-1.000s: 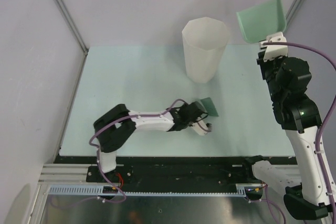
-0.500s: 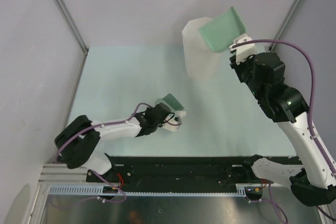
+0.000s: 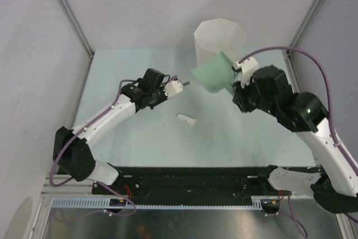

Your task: Sweep away the paper scraps from the table

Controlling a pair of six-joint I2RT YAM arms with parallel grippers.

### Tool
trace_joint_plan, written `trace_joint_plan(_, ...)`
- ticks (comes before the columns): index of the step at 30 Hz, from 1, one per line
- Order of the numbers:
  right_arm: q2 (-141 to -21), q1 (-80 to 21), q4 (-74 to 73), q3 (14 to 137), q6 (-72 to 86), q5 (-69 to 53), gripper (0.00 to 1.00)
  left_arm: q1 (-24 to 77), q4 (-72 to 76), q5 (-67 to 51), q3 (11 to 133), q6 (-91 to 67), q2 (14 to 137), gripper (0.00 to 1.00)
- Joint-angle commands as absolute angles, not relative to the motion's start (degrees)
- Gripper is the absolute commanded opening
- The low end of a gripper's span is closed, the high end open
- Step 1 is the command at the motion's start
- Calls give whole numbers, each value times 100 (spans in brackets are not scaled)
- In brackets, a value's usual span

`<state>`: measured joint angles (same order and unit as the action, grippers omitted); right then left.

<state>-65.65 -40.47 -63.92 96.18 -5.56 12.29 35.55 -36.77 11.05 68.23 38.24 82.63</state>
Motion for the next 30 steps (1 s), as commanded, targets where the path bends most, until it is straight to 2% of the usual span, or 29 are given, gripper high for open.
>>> trace_joint_plan(1, -5784, -4236, -6663, 8633, 1305, 687, 0, 3297, -4841, -341, 7268, 2454, 8332, 0)
trace_joint_plan(4, -5573, -4814, -6679, 7782, 1914, 772, 0, 3208, -5000, -659, 7312, 2216, 8411, 0)
trace_joint_plan(8, -5590, -6149, -7127, 7366, 3144, 1195, 0, 3068, -5141, -651, 7295, 2171, 8411, 0)
trace_joint_plan(11, -5642, -6669, -7058, 6866, 3611, 1091, 0, 2962, -5185, -563, 7321, 2197, 8464, 0)
trace_joint_plan(16, -6229, -6732, -6145, 5820, 3533, 694, 0, 2900, -5186, -387, 7339, 2303, 8525, 0)
trace_joint_plan(20, -6626, -6645, -5715, 5652, 3411, 1001, 0, 2883, -5221, -386, 7207, 2382, 8446, 0)
trace_joint_plan(25, -7083, -6294, -5090, 5300, 3024, 1081, 0, 2892, -5221, -1124, 6987, 2329, 8648, 0)
trace_joint_plan(30, -7453, -6205, -4843, 5168, 2883, 1151, 0, 2892, -5212, -1239, 7163, 2347, 8947, 0)
